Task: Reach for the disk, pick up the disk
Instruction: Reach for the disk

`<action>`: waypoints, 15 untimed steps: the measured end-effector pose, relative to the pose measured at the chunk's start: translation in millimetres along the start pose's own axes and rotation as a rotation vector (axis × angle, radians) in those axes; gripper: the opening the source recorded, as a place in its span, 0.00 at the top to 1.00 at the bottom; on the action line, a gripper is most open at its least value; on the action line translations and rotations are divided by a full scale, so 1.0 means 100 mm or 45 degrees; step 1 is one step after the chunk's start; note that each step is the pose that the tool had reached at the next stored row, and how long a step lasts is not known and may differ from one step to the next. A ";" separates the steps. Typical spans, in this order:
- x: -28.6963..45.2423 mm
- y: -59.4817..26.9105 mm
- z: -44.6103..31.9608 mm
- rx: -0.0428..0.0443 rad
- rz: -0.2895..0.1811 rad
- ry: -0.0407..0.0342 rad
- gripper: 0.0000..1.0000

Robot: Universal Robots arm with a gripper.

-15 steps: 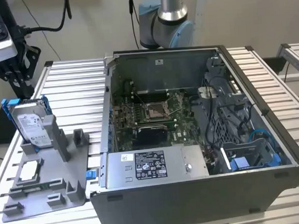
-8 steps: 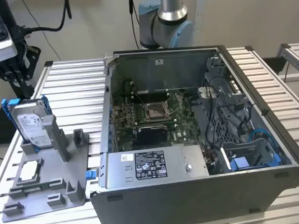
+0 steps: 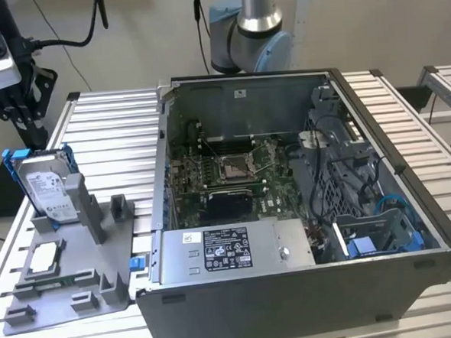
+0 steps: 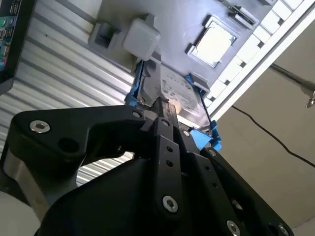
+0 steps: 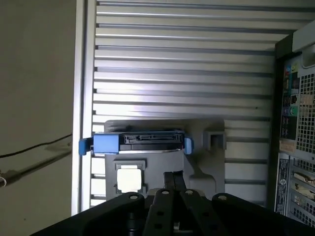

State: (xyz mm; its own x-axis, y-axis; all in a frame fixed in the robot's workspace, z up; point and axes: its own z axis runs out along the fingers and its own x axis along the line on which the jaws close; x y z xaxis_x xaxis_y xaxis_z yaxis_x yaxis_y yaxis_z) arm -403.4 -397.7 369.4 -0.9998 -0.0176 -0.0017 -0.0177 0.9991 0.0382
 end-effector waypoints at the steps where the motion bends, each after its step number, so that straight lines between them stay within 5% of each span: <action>1: 0.036 0.014 0.000 0.000 0.000 -0.0010 1.00; 6: 0.249 0.064 0.006 0.000 0.000 -0.0071 1.00; 15: 0.474 0.168 0.025 0.000 0.000 -0.0088 1.00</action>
State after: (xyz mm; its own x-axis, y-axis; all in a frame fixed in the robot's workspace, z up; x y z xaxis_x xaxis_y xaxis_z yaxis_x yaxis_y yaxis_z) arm -451.1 -381.7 367.5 -0.9998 -0.0173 -0.0087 -0.0176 0.9991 0.0381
